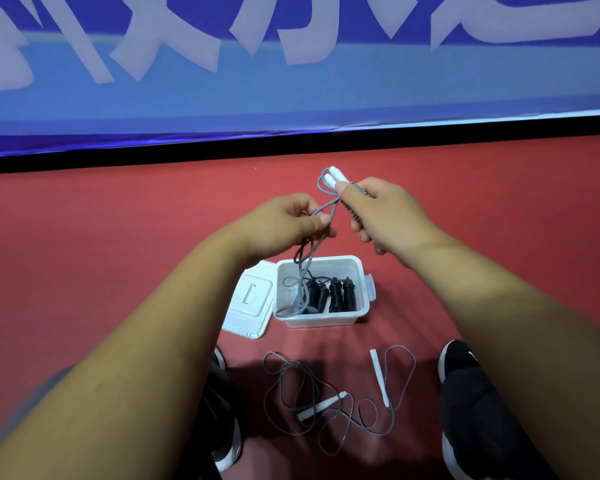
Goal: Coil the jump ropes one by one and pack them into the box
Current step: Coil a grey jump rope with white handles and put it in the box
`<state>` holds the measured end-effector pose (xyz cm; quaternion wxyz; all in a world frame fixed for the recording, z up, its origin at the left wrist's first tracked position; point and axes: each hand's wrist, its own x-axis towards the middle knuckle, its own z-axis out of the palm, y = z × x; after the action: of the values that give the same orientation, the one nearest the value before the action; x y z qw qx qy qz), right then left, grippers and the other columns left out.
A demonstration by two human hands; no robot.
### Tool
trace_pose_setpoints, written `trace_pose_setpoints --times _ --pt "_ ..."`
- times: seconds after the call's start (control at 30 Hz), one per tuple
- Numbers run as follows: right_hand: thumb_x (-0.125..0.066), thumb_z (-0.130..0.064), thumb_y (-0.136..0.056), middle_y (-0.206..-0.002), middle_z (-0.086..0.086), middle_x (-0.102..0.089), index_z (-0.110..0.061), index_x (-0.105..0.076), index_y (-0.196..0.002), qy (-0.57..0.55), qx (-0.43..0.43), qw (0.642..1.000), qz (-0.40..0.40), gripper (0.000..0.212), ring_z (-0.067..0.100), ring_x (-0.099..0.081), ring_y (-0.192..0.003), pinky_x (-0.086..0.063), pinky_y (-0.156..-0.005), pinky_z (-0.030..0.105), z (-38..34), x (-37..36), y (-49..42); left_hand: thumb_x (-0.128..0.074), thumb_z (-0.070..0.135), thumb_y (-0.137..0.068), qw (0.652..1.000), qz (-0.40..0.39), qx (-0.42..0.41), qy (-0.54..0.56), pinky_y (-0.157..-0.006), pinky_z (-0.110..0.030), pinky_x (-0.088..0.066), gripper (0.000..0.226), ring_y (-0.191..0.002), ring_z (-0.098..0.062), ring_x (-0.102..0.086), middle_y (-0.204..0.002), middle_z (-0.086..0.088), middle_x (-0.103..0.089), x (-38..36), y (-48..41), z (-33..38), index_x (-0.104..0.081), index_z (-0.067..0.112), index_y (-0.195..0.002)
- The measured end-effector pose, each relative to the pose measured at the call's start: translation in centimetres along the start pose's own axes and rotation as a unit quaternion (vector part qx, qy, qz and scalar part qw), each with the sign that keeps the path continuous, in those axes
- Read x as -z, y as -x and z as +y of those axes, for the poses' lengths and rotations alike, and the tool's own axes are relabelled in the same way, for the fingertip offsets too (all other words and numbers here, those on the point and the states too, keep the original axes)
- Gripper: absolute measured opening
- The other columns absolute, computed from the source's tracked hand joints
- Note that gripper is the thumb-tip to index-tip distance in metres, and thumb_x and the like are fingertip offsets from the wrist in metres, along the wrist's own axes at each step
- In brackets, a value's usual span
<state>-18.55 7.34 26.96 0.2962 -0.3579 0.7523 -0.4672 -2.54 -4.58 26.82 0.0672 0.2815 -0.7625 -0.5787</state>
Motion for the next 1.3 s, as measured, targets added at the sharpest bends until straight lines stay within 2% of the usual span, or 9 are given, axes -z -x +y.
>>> trace_pose_setpoints --times 0.27,0.43,0.6,0.73,0.93,1.07,1.17,1.23,1.3 --pt "-0.061 -0.060 -0.100 -0.072 0.002 -0.067 -0.015 -0.067 -0.105 -0.042 -0.009 0.999 -0.024 0.046 0.019 -0.054 -0.056 -0.038 -0.045 0.027 -0.2 0.5 0.1 -0.047 0.038 -0.111 0.996 0.019 0.046 0.072 -0.062 -0.027 -0.051 0.040 -0.062 -0.016 -0.054 -0.078 -0.005 -0.069 0.3 0.0 0.8 -0.074 0.008 -0.117" --pt "-0.061 -0.061 -0.099 -0.073 0.002 -0.067 -0.019 -0.069 -0.107 -0.055 -0.022 0.998 -0.036 0.044 0.017 -0.054 -0.055 -0.038 -0.046 0.027 -0.4 0.7 0.1 -0.054 0.031 -0.109 0.994 -0.019 0.059 0.093 -0.075 -0.029 -0.056 0.029 -0.077 -0.021 -0.064 -0.078 -0.003 -0.058 0.5 0.0 0.6 -0.076 0.012 -0.106" --pt "-0.065 -0.063 -0.096 -0.074 0.003 -0.063 -0.019 -0.067 -0.104 -0.125 -0.069 0.989 -0.040 0.045 0.017 -0.048 -0.052 -0.032 -0.047 0.025 -0.8 0.6 0.3 -0.061 0.031 -0.106 0.997 -0.026 0.052 -0.046 -0.059 -0.025 -0.046 0.024 -0.057 -0.012 -0.055 -0.069 0.003 -0.061 0.8 0.1 -0.2 -0.070 0.011 -0.097" --pt "-0.069 -0.061 -0.094 -0.073 0.004 -0.059 -0.023 -0.068 -0.107 -0.220 -0.099 0.970 -0.039 0.040 0.015 -0.044 -0.050 -0.026 -0.046 0.023 -1.7 0.6 0.7 -0.068 0.034 -0.101 0.986 -0.016 0.090 -0.137 -0.061 -0.025 -0.043 0.020 -0.066 -0.010 -0.059 -0.081 0.001 -0.072 1.5 -0.3 -1.4 -0.072 0.017 -0.091" --pt "-0.060 -0.056 -0.100 -0.067 -0.001 -0.054 -0.024 -0.062 -0.097 -0.345 -0.157 0.925 0.019 0.032 0.012 -0.041 -0.048 -0.024 -0.043 0.019 -1.6 2.3 -0.3 -0.059 0.013 -0.098 0.892 0.028 0.123 -0.433 -0.071 -0.029 -0.046 0.014 -0.094 -0.030 -0.069 -0.101 -0.010 -0.075 1.1 -1.0 -3.0 -0.071 0.014 -0.105" --pt "-0.061 -0.057 -0.099 -0.068 -0.001 -0.054 -0.024 -0.061 -0.095 -0.347 -0.185 0.918 0.041 0.033 0.012 -0.042 -0.046 -0.026 -0.043 0.018 -0.6 2.9 -0.7 -0.053 0.013 -0.109 0.985 0.150 0.086 0.009 -0.073 -0.034 -0.056 0.019 -0.077 -0.026 -0.071 -0.089 -0.010 -0.075 0.1 -1.8 -2.6 -0.066 0.010 -0.096" --pt "-0.064 -0.059 -0.096 -0.068 -0.001 -0.056 -0.020 -0.061 -0.093 -0.310 -0.199 0.928 0.052 0.039 0.012 -0.044 -0.045 -0.028 -0.043 0.018 -0.1 3.1 -0.9 -0.046 0.014 -0.112 0.921 0.176 0.019 0.346 -0.075 -0.030 -0.060 0.020 -0.070 -0.012 -0.071 -0.079 0.001 -0.072 -0.2 -2.0 -0.1 -0.064 0.013 -0.104" --pt "-0.065 -0.060 -0.096 -0.068 -0.001 -0.056 -0.020 -0.061 -0.093 -0.299 -0.210 0.929 0.056 0.041 0.011 -0.045 -0.044 -0.029 -0.044 0.017 0.3 3.3 -1.0 -0.046 0.020 -0.112 0.897 0.163 -0.017 0.411 -0.057 -0.022 -0.054 0.020 -0.051 -0.005 -0.053 -0.075 0.003 -0.067 0.3 -1.7 1.1 -0.065 0.014 -0.113" --pt "-0.064 -0.062 -0.096 -0.069 -0.001 -0.056 -0.020 -0.062 -0.093 -0.294 -0.219 0.928 0.061 0.043 0.011 -0.045 -0.044 -0.029 -0.044 0.017 0.7 3.4 -1.2 -0.047 0.027 -0.112 0.939 0.124 -0.039 0.318 -0.043 -0.021 -0.028 0.023 -0.045 -0.006 -0.028 -0.072 0.001 -0.057 1.0 -1.2 1.2 -0.067 0.019 -0.121"
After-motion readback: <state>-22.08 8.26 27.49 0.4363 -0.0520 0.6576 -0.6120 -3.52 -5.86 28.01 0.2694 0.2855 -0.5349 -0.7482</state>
